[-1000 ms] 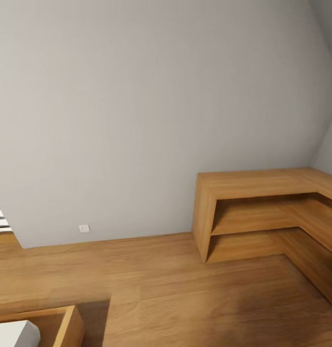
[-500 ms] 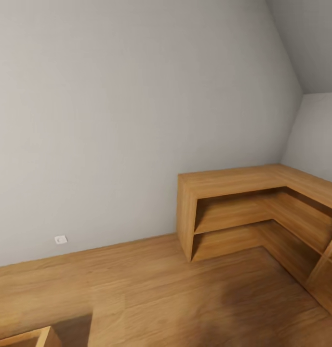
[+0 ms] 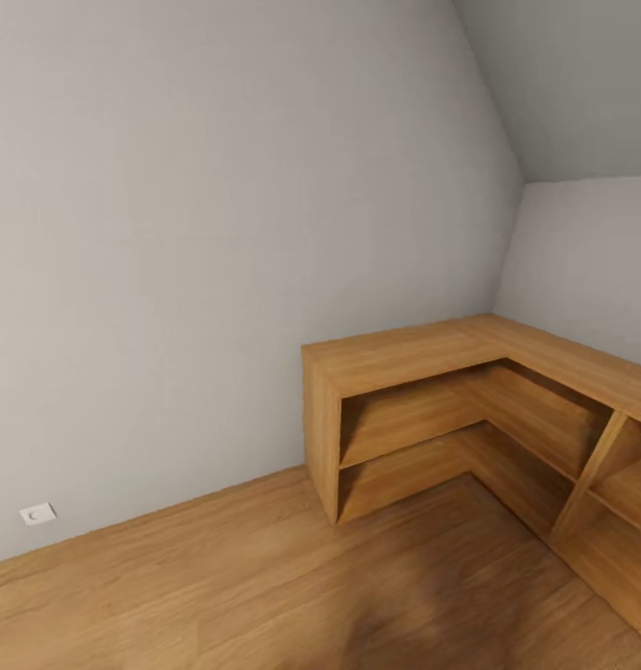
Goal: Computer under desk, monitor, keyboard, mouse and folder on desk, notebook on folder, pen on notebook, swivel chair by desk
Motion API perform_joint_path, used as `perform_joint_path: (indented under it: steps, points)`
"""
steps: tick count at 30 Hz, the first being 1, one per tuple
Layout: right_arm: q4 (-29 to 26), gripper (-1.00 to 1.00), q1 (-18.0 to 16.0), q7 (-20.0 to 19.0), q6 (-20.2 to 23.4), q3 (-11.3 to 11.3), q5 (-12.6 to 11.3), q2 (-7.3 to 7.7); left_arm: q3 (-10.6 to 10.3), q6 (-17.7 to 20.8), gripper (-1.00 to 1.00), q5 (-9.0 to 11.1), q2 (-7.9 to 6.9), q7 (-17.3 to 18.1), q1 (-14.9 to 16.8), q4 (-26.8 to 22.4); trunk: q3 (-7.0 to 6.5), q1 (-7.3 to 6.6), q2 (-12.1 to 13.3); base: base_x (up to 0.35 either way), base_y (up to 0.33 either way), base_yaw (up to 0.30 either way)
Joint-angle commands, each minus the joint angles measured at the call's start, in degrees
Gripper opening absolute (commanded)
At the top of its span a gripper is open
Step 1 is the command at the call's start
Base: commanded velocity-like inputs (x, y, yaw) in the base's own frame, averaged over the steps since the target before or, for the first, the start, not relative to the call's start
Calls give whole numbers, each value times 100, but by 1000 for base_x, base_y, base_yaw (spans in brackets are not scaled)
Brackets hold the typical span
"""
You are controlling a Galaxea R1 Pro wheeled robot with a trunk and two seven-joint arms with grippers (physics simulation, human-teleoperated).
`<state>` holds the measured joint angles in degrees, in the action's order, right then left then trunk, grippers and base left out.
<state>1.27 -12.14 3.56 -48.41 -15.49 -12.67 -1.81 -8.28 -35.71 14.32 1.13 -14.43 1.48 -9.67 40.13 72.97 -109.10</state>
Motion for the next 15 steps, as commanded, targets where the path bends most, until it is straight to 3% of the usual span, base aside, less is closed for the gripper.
perform_joint_path:
  steps: [1, 10, 15]
  points:
    - [13, 100, -7, 70, -16, -50, -16, -7, -52, -12, 100, 36, -1, -33, 2, 0, 6, 2, -2, 196, 0, -300]
    - [10, 100, -7, 233, 20, -51, -16, -19, -38, 4, 100, 43, -1, -48, 2, 0, 6, 2, -2, 75, 0, -300]
    - [5, 100, -7, 253, 258, -51, -11, -13, -38, 26, 100, 45, 5, -44, 2, 10, 6, 2, -2, 9, 0, -300]
